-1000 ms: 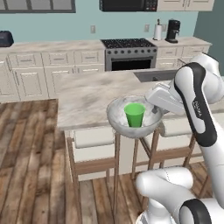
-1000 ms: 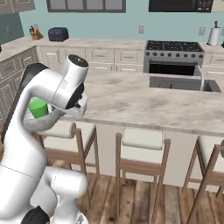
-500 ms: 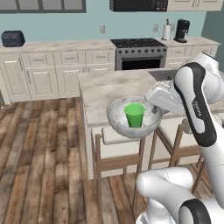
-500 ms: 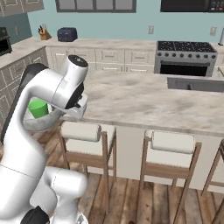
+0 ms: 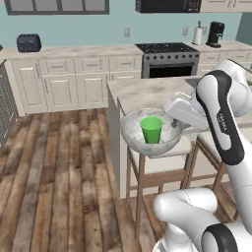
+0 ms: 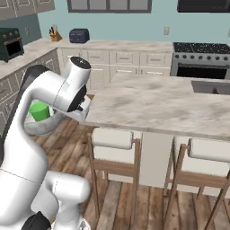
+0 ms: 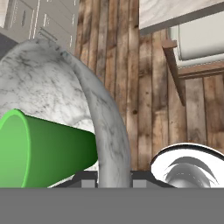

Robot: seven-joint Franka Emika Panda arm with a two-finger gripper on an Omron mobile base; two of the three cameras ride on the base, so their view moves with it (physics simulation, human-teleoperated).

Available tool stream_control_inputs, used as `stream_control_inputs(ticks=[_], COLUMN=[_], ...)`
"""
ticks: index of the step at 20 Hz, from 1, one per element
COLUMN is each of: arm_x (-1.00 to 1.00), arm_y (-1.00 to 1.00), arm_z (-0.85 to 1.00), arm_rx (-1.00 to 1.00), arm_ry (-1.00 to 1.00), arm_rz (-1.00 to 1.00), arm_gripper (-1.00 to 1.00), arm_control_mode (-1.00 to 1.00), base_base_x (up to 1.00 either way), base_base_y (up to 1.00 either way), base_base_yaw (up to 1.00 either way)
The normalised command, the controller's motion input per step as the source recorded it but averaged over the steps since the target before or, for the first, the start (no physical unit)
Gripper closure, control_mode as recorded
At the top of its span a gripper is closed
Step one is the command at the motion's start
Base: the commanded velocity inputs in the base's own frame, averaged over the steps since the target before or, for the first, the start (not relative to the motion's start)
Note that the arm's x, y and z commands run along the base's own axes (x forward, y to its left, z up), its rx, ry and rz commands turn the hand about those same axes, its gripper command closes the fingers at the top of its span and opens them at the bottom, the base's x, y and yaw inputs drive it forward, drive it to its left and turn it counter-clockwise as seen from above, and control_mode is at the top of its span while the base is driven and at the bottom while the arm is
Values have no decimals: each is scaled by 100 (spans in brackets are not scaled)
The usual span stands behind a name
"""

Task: Place the cup inside the bowl on the dining table and move the bowl to any counter.

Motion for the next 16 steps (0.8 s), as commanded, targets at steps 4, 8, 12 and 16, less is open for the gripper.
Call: stream_control_inputs(ticks=[4, 8, 12, 16], arm_x=[0, 0, 0, 0], arm_y=[0, 0, 0, 0], arm_z=[0, 0, 0, 0], arm_rx=[0, 0, 0, 0], arm_ry=[0, 0, 0, 0], arm_rz=[0, 0, 0, 0], arm_gripper=[100, 100, 100, 100], arm_control_mode=[100, 100, 100, 100], base_base_x=[10, 29, 51, 74], base_base_y=[76, 77, 66, 50], base_base_yaw=[0, 0, 0, 0])
